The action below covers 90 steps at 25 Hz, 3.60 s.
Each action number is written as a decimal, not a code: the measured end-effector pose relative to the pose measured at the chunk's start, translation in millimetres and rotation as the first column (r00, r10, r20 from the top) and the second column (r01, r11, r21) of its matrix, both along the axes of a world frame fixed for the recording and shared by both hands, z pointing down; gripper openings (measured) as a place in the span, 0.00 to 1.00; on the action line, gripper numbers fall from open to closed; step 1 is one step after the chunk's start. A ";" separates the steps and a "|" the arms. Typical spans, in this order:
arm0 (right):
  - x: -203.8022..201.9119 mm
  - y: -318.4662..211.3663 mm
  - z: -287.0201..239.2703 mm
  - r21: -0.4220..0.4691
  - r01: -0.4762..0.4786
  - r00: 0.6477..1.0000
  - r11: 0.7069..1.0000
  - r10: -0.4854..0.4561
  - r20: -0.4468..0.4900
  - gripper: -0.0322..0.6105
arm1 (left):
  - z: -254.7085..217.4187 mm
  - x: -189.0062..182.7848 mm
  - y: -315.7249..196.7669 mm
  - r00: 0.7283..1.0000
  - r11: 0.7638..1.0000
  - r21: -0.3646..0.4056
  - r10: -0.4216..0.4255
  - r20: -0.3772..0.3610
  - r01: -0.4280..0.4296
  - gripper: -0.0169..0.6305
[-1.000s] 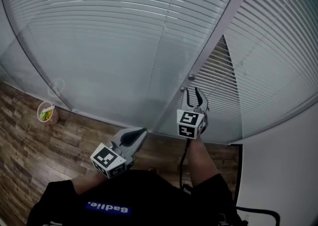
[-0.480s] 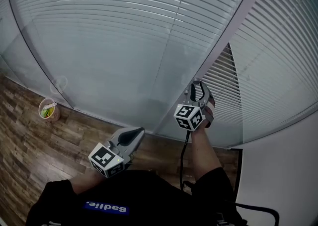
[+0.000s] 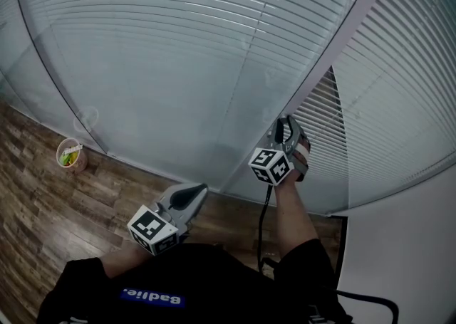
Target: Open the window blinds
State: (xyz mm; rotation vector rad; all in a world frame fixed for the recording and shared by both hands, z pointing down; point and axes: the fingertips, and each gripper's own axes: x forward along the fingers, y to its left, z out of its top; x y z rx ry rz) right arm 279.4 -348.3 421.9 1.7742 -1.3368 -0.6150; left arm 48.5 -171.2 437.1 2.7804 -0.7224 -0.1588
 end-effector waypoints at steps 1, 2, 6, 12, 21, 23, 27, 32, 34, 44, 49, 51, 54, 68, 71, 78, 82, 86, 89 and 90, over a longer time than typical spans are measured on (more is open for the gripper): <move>0.3 -0.2 -0.4 0.003 0.002 1.000 1.000 -0.002 0.023 0.25 | -0.1 0.0 0.0 1.000 1.000 0.000 -0.001 0.000 0.001 0.03; 0.6 -0.3 -0.8 0.006 0.003 0.999 1.000 -0.004 0.053 0.25 | 0.0 -0.1 0.2 1.000 1.000 0.000 -0.002 0.000 0.002 0.03; 0.2 0.4 -2.6 0.017 0.005 0.985 1.000 -0.007 0.174 0.25 | -0.4 -1.1 2.6 1.000 1.000 -0.005 0.003 -0.004 -0.003 0.03; 4.7 1.7 -3.6 0.063 0.007 0.910 0.998 -0.033 0.413 0.25 | 2.2 1.6 7.4 1.000 1.000 -0.004 0.005 -0.002 -0.005 0.03; 8.4 0.6 -5.6 0.120 -0.013 0.766 0.993 -0.067 0.640 0.25 | 1.4 -4.9 7.8 1.000 1.000 0.001 -0.005 0.000 0.005 0.03; 10.8 0.7 -5.5 0.128 -0.022 0.728 0.992 -0.071 0.681 0.25 | 1.3 -5.8 7.9 1.000 1.000 0.000 -0.007 -0.001 0.007 0.03; 12.9 -0.2 -4.8 0.134 -0.031 0.665 0.990 -0.079 0.742 0.25 | 0.9 -6.3 8.2 1.000 1.000 0.003 -0.009 -0.001 0.009 0.03; 16.0 -0.8 -4.3 0.140 -0.044 0.557 0.989 -0.092 0.825 0.25 | -0.1 -6.6 9.0 1.000 1.000 0.006 -0.012 -0.003 0.012 0.03; 16.2 -0.7 -4.6 0.136 -0.039 0.565 0.990 -0.090 0.820 0.26 | 0.0 -6.9 10.0 1.000 1.000 0.009 -0.012 -0.001 0.012 0.03; -5.7 2.2 -3.4 0.013 0.017 0.965 1.000 -0.020 0.262 0.37 | 2.9 -5.3 15.5 1.000 1.000 0.004 -0.007 -0.004 0.007 0.03; -1.5 -0.3 -0.8 -0.015 -0.013 0.996 1.000 0.014 0.094 0.32 | 5.1 -6.1 16.7 1.000 1.000 -0.004 -0.009 -0.002 0.009 0.03; 0.9 -1.5 0.8 -0.024 -0.021 0.997 1.000 0.022 0.069 0.30 | 6.4 -7.0 16.8 1.000 1.000 -0.012 -0.012 -0.003 0.012 0.03; 3.3 -1.1 2.0 -0.014 -0.025 0.997 1.000 0.026 0.078 0.25 | 7.7 -8.6 17.5 1.000 1.000 -0.013 -0.016 -0.002 0.016 0.03; 4.5 -0.1 -2.1 0.069 -0.011 0.927 0.998 -0.015 0.375 0.25 | 7.1 -13.6 14.3 1.000 1.000 -0.009 -0.023 0.002 0.023 0.03; 5.4 0.2 -3.8 0.084 -0.010 0.893 0.996 -0.028 0.449 0.25 | 5.3 -13.9 13.8 1.000 1.000 -0.008 -0.022 0.003 0.022 0.03; 10.3 -0.6 -5.7 0.128 -0.016 0.790 0.992 -0.066 0.610 0.25 | 5.6 -15.7 12.5 1.000 1.000 -0.015 -0.026 0.000 0.026 0.03; 12.9 -0.5 -8.4 0.139 -0.026 0.740 0.990 -0.075 0.668 0.25 | 4.5 -15.8 12.8 1.000 1.000 -0.016 -0.026 -0.002 0.026 0.03; 15.5 -1.0 -12.7 0.141 -0.031 0.677 0.990 -0.083 0.731 0.25 | 1.5 -14.1 13.5 1.000 0.999 -0.019 -0.025 -0.002 0.025 0.03; 15.7 -0.8 -10.5 0.144 -0.035 0.620 0.989 -0.092 0.779 0.25 | 4.7 -14.6 14.8 1.000 0.999 -0.023 -0.024 -0.003 0.024 0.03; 15.5 -0.9 -9.2 0.145 -0.033 0.608 0.989 -0.095 0.789 0.25 | 5.5 -14.7 15.1 1.000 0.999 -0.022 -0.023 -0.004 0.023 0.03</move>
